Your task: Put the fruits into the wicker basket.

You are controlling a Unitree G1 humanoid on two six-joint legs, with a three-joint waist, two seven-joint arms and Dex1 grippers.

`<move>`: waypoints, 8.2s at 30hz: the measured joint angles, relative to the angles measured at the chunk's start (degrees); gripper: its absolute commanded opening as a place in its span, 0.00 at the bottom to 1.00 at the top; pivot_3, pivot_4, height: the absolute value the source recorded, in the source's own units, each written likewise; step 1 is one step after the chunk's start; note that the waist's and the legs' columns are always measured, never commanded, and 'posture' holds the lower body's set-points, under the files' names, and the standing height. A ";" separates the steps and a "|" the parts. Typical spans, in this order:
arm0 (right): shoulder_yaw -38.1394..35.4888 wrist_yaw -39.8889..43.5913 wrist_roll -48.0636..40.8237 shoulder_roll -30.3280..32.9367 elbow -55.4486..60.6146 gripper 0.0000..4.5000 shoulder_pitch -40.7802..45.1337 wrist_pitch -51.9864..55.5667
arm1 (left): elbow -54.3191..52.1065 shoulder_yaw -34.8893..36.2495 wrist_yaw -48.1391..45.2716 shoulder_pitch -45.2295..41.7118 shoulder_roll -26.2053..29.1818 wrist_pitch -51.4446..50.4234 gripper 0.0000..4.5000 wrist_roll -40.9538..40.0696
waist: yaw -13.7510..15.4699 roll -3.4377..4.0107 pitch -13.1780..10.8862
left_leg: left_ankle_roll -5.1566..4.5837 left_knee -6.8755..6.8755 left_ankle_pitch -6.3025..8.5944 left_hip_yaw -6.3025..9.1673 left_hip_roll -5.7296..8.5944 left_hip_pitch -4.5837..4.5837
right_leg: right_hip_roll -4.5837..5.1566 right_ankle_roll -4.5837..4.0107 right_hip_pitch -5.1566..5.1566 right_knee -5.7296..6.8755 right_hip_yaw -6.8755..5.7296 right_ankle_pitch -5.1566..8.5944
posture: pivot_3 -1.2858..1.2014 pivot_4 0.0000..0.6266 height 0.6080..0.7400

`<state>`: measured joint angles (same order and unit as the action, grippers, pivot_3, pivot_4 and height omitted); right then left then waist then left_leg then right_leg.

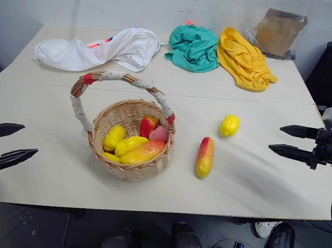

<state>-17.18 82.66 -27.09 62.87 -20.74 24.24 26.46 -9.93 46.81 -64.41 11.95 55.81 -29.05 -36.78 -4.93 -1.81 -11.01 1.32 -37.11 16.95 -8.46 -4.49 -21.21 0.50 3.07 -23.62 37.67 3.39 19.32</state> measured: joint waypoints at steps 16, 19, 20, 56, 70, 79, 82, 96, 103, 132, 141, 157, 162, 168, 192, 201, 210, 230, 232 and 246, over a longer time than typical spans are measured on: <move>-1.25 -2.34 0.21 0.00 1.32 0.99 -1.82 0.76 | 1.93 -1.97 -0.20 -0.76 -0.60 1.43 1.00 0.72 | -0.05 0.00 0.00 | 0.04 -0.02 -0.03 0.00 0.00 0.01 | -0.02 0.00 -0.01 0.07 0.00 0.00 | 0.52 0.24 1.00; -1.22 -2.66 0.60 0.00 1.32 0.99 -1.79 0.58 | 2.04 -2.01 -0.32 -0.76 -0.61 1.65 1.00 0.80 | -0.02 0.00 0.00 | 0.04 -0.03 -0.03 0.00 0.00 0.01 | -0.01 0.00 -0.01 0.07 0.00 0.00 | 0.52 0.24 1.00; -1.17 -2.97 0.76 0.00 1.32 0.99 -1.79 0.29 | 2.09 -2.17 -0.35 -0.76 -0.62 1.73 1.00 0.83 | -0.02 0.00 0.00 | 0.04 -0.04 -0.03 0.00 0.00 0.01 | -0.01 0.00 0.00 0.07 0.00 0.00 | 0.52 0.24 1.00; 34.87 -1.93 31.98 -17.33 -10.63 0.99 21.90 -77.89 | -20.75 -23.22 -5.08 -24.82 10.10 -11.05 1.00 -17.22 | -0.23 0.08 -0.09 | 0.11 -0.61 -0.24 0.01 -0.07 0.07 | -0.16 0.00 0.04 0.57 0.05 0.01 | 0.52 0.24 1.00; 37.53 4.14 24.05 -16.87 -11.40 0.39 21.80 -69.55 | -20.33 -25.07 -2.47 -27.03 9.79 -11.59 1.00 -17.01 | 0.02 0.07 -0.09 | 0.11 -0.83 -0.21 0.08 -0.07 0.06 | -0.13 0.00 0.06 0.84 0.04 0.03 | 0.52 0.24 1.00; 30.19 0.90 -10.08 -8.05 26.30 0.38 15.84 -11.98 | -15.78 -17.33 -2.18 -23.14 9.91 -12.96 1.00 -16.63 | -0.39 0.08 -0.10 | 0.16 -0.83 -0.19 0.13 -0.16 0.06 | -0.15 -0.06 -0.01 1.01 0.02 0.07 | 0.52 0.24 1.00; 28.88 -4.98 -18.38 -12.62 31.72 0.38 21.30 1.75 | -15.00 -15.77 -1.83 -23.74 10.15 -14.14 1.00 -17.43 | -0.35 0.06 -0.09 | 0.16 -0.83 -0.17 0.14 -0.15 0.04 | -0.15 -0.07 -0.01 0.97 0.00 0.08 | 0.52 0.24 1.00; 38.97 -22.42 1.67 -39.32 21.62 0.54 33.93 3.44 | -16.47 -16.49 -0.63 -26.21 10.60 -16.20 1.00 -19.27 | -0.07 0.01 -0.07 | 0.15 -0.83 -0.14 0.01 -0.11 -0.41 | -0.15 -0.07 -0.50 0.99 0.03 0.08 | 0.52 0.24 1.00; 35.95 -19.39 -1.58 -36.80 25.59 0.91 31.17 9.98 | -16.76 -16.36 -0.69 -26.59 10.60 -17.00 1.00 -20.43 | 0.18 -0.02 -0.06 | 0.13 -0.96 -0.16 0.08 -0.11 -1.04 | -0.13 -0.06 -1.05 1.11 -0.02 0.07 | 0.52 0.24 1.00; 21.66 -21.61 10.31 -11.73 6.83 0.91 22.14 5.64 | -16.16 -20.98 -0.48 -31.42 10.56 -15.59 1.00 -20.20 | -0.60 -0.05 -0.07 | 0.13 -0.91 -0.26 0.03 -0.03 -0.95 | -0.15 0.02 -1.03 1.09 0.10 0.04 | 0.52 0.24 1.00; 21.44 -29.63 14.85 -19.11 -1.69 1.00 21.80 4.20 | -15.78 -22.32 0.07 -34.63 10.51 -15.48 1.00 -20.48 | -0.72 -0.05 -0.07 | 0.14 -0.97 -0.27 0.03 -0.01 -0.94 | -0.15 0.02 -1.00 1.18 0.10 0.03 | 0.52 0.24 1.00; 16.54 -37.03 15.20 -27.98 -15.83 0.72 26.65 7.80 | -14.52 -24.78 2.57 -39.54 9.43 -16.41 1.00 -22.60 | -1.42 -0.05 -0.07 | 0.22 -0.96 -0.31 0.05 -0.04 -0.94 | -0.20 0.02 -1.01 1.24 0.10 0.03 | 0.52 0.24 1.00; 16.51 -29.30 11.62 -22.90 -6.33 0.60 21.40 11.77 | -15.09 -24.94 3.02 -39.64 9.42 -16.82 1.00 -23.68 | -0.98 -0.05 -0.07 | 0.21 -0.94 -0.31 0.10 -0.04 -0.96 | -0.19 0.06 -1.00 1.23 0.08 0.05 | 0.52 0.24 1.00; 13.79 -18.18 3.87 -12.43 11.90 0.60 9.63 17.62 | -15.04 -24.93 2.77 -39.63 9.46 -17.15 1.00 -23.84 | -0.07 0.01 -0.09 | 0.21 -0.95 -0.30 0.08 -0.01 -0.92 | -0.19 0.07 -0.98 1.25 0.09 0.06 | 0.52 0.24 1.00; 11.53 -59.76 -18.25 -45.05 45.53 1.00 20.95 56.83 | -11.97 -28.37 -0.69 -42.74 9.56 -17.74 1.00 -22.82 | -0.58 -0.14 -0.03 | 0.29 -0.95 -0.37 0.13 -0.05 -1.13 | -0.20 -0.01 -1.24 1.38 0.07 0.08 | 0.52 0.24 1.00; -3.11 -54.91 -38.62 -36.64 47.75 1.00 19.09 65.74 | -11.29 -29.03 -1.75 -43.05 8.46 -16.35 1.00 -21.19 | -0.09 -0.15 -0.03 | 0.21 -0.92 -0.33 0.12 -0.01 -1.12 | -0.18 0.00 -1.18 1.30 0.06 0.08 | 0.52 0.24 1.00; -2.51 -53.52 -32.40 -18.58 44.77 1.00 12.68 51.88 | -8.98 -31.79 -3.28 -46.65 7.30 -14.42 1.00 -18.92 | -0.19 -0.16 -0.02 | 0.17 -0.92 -0.32 0.11 0.01 -1.05 | -0.20 0.10 -1.06 1.15 0.12 0.04 | 0.52 0.24 1.00; 14.88 -54.36 -13.29 -29.81 41.66 0.32 10.14 27.92 | -7.84 -32.36 -3.49 -48.06 5.99 -14.04 1.00 -16.68 | 0.01 -0.16 -0.02 | 0.23 -0.91 -0.35 0.08 -0.05 -1.08 | -0.23 0.09 -1.12 1.20 0.12 0.04 | 0.52 0.24 1.00; 14.58 -54.34 -12.93 -30.41 41.67 0.18 10.10 26.59 | -7.84 -32.37 -3.32 -48.08 5.75 -13.92 1.00 -16.54 | -0.02 -0.16 -0.02 | 0.24 -0.92 -0.35 0.08 -0.07 -1.06 | -0.25 0.09 -1.12 1.24 0.12 0.04 | 0.52 0.24 1.00; -3.22 -46.84 -14.12 -17.81 41.57 0.05 2.34 20.64 | -5.98 -34.80 -4.90 -50.95 3.58 -12.19 1.00 -14.46 | 0.68 -0.16 -0.02 | 0.18 -0.91 -0.33 0.12 0.02 -1.07 | -0.19 0.09 -1.05 1.14 0.07 0.04 | 0.52 0.24 1.00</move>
<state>-20.40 35.82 -41.21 45.05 20.83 26.59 47.10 -15.91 12.01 -69.31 -39.00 59.39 -41.24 -51.24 -4.25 -1.97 -11.03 1.51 -38.03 16.62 -8.34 -4.47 -22.28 0.31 3.17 -24.67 38.81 3.46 19.36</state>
